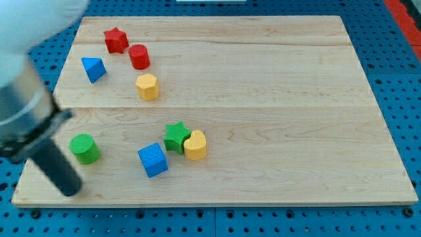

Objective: Push the yellow hexagon with the blue triangle towards the green star

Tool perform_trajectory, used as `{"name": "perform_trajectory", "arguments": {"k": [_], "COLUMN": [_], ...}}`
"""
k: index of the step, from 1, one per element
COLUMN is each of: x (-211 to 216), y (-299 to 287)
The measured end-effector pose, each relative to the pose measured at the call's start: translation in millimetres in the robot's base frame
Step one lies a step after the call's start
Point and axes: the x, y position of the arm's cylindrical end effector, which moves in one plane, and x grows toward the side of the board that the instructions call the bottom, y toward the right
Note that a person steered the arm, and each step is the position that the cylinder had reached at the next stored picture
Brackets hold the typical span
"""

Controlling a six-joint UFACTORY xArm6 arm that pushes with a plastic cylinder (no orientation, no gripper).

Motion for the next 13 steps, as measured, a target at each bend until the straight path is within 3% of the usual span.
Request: {"name": "perform_trajectory", "arguments": {"k": [1,2,4,5,7,9,10,12,13], "x": [-27.4,-63.4,-62.6,-62.6,-82.4,-178.1,-180.9,-185.9,-219.4], "y": [-35.9,-26.2,86.6,110.1,24.8,24.8,13.8,-79.4,-79.0]}}
